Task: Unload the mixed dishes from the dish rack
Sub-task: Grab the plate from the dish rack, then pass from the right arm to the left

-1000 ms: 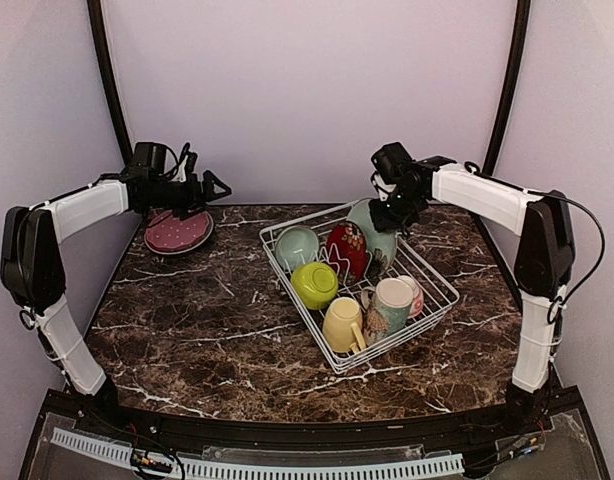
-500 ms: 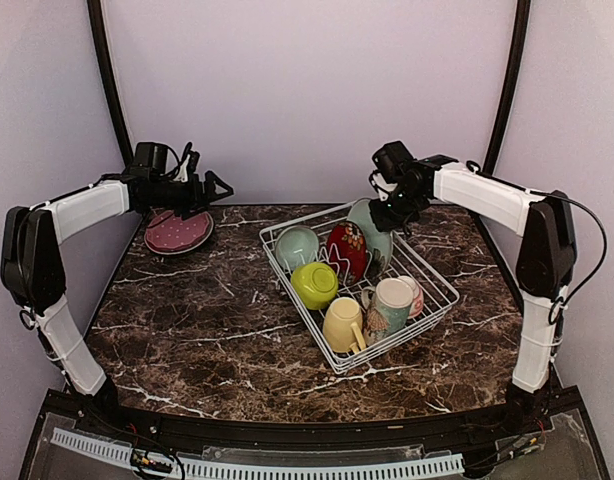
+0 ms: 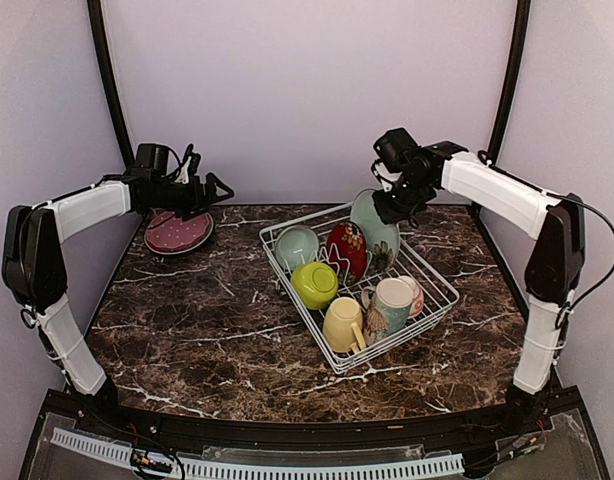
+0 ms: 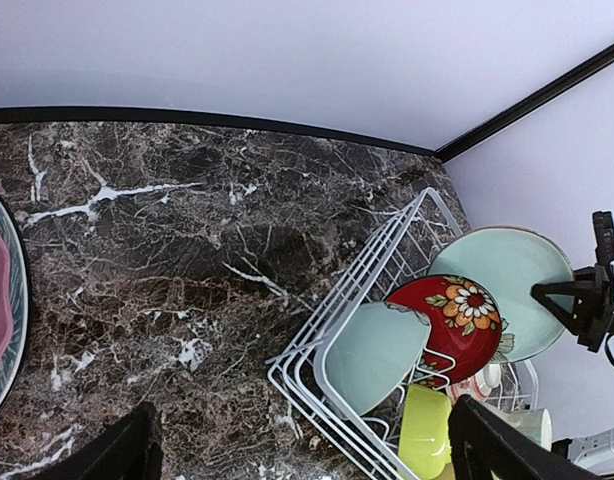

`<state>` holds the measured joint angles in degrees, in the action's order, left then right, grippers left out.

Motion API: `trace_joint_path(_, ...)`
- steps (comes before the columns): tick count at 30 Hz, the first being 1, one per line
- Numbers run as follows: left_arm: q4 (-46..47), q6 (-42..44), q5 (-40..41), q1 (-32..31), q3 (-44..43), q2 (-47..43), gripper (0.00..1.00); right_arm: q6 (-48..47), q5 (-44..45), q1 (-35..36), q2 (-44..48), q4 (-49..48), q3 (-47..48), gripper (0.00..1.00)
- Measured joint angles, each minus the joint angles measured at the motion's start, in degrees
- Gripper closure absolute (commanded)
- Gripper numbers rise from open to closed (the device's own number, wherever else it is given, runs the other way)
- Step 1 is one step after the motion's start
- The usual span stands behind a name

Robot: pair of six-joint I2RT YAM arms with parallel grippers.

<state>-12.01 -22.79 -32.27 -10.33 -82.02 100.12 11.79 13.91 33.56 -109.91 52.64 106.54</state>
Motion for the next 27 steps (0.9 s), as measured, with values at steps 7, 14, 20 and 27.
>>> trace_joint_path(7,-0.42,1.40,1.05,-1.01,0.00,0.00,0.01,-0.28,2.16,0.20,6.64,1.31,0.15,1.00)
trace_joint_path(14,-1.90,2.93,3.02,-5.46,-0.11,0.04,0.01,2.05,-3.98,-0.61,18.78,-4.44,-7.17,1.00)
trace_joint_path(20,-2.64,1.07,0.26,-7.61,-1.01,-0.04,0.01,6.99,-14.58,-5.64,28.61,-12.15,-18.16,1.00)
trace_joint_path(27,8.68,-12.87,-8.66,-9.20,7.63,-7.50,0.01,15.34,-27.65,-7.74,29.75,-23.74,-23.78,1.00)
